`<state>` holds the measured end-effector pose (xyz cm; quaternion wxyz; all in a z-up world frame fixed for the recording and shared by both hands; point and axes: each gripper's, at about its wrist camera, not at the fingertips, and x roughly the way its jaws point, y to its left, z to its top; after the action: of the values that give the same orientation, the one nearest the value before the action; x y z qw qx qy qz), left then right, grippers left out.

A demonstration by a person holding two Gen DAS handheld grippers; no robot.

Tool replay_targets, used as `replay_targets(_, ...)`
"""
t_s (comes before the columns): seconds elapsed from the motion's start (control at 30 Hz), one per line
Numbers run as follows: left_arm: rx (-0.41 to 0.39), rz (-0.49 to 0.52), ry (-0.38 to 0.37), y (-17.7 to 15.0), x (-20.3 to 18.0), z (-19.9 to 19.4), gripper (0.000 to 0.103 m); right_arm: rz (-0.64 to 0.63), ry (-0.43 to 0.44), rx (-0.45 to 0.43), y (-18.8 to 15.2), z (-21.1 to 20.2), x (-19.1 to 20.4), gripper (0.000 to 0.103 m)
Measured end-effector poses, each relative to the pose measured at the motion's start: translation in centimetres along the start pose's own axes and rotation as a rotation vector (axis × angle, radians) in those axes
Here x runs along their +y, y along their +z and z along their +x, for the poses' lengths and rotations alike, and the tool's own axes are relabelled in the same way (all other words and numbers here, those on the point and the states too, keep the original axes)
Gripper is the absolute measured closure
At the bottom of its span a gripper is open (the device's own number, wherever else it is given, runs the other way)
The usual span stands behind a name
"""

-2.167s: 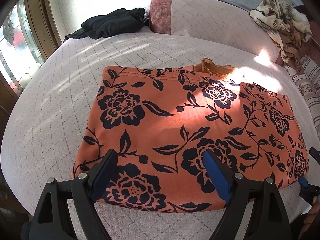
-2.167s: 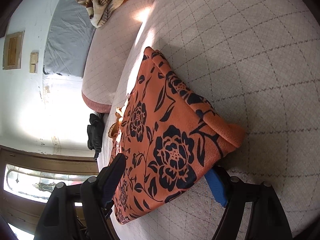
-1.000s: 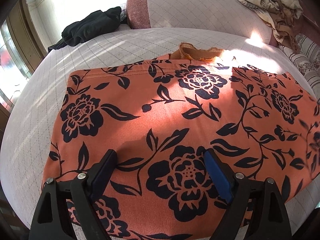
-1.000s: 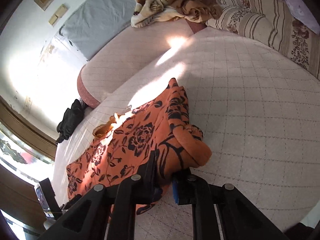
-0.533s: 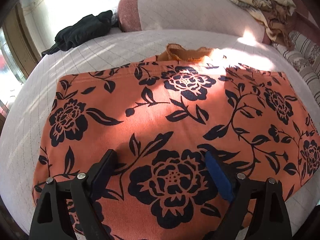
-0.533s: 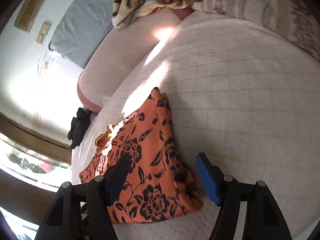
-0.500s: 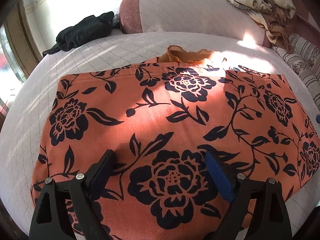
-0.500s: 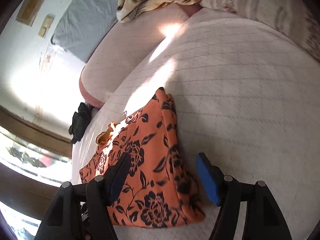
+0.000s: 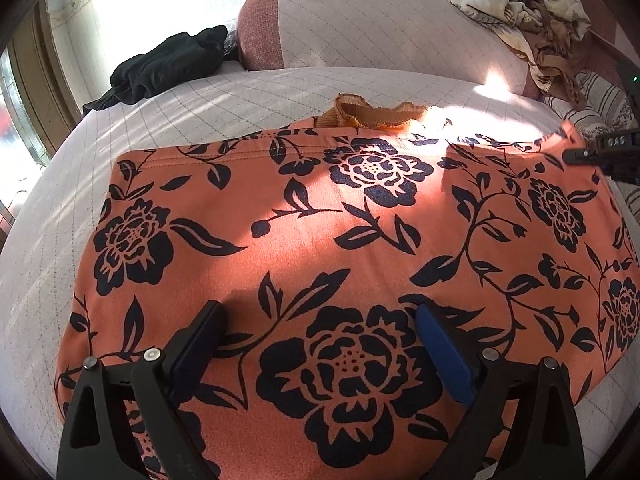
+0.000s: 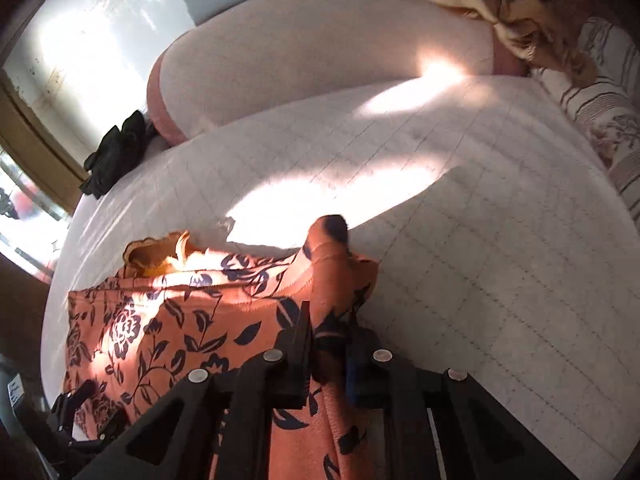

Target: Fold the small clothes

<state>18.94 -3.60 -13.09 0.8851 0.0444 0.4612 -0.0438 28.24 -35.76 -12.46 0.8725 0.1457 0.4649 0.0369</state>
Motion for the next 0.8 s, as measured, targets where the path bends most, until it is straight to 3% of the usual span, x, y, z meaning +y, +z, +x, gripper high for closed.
replay_targets(0.07,0.005,0.003,0.006,0.1,-0.1,0.0,0.006,0.028,-0.093,0.087,-0.7,3.0,-1.3,0.084)
replay_targets(0.13,0.015,0.000,-0.007,0.2,0.1,0.0,0.006,0.114,-0.080,0.026,-1.1,1.8,-2.5,0.074)
replay_targets(0.23,0.034,0.000,-0.013,0.4,0.3,-0.1,0.006,0.163,-0.148,-0.100,-1.6,-3.0,-2.5,0.073)
replay_targets(0.27,0.038,-0.006,-0.013,0.4,0.3,-0.2,0.006,0.175,-0.130,-0.136,-2.0,-4.8,-2.2,0.070)
replay_targets(0.33,0.049,-0.015,-0.014,0.4,0.4,-0.5,0.006,0.169,-0.013,-0.140,-3.4,-7.1,-0.7,0.060)
replay_targets(0.37,0.053,-0.019,-0.017,0.4,0.5,-0.8,0.006,0.171,0.070,-0.110,-4.4,-7.4,0.2,0.041)
replay_targets(0.4,0.054,-0.025,-0.021,0.3,0.6,-1.1,0.006,0.188,0.163,-0.085,-5.8,-7.6,1.1,0.031)
replay_targets(0.47,0.046,-0.041,-0.026,0.1,1.0,-1.9,0.006,0.236,0.354,-0.026,-8.9,-7.1,2.1,0.029)
replay_targets(0.5,0.044,-0.050,-0.024,-0.1,1.3,-2.3,0.006,0.265,0.391,-0.002,-10.3,-6.4,2.2,0.029)
replay_targets(0.57,0.053,-0.071,-0.034,-0.5,1.8,-2.9,0.006,0.327,0.348,0.041,-12.7,-4.1,1.2,0.030)
replay_targets(0.6,0.067,-0.083,-0.044,-0.7,2.1,-2.9,0.006,0.362,0.356,0.046,-13.3,-3.2,0.3,0.039)
replay_targets(0.67,0.102,-0.109,-0.044,-1.2,2.7,-2.7,0.006,0.449,0.378,0.029,-13.5,-3.8,-0.5,0.041)
replay_targets(0.73,0.117,-0.132,-0.029,-1.5,3.2,-2.6,0.006,0.399,0.355,-0.013,-12.8,-6.0,0.8,0.036)
replay_targets(0.8,0.109,-0.154,-0.031,-1.6,3.5,-3.0,0.006,0.335,0.408,-0.057,-12.7,-7.5,2.0,0.026)
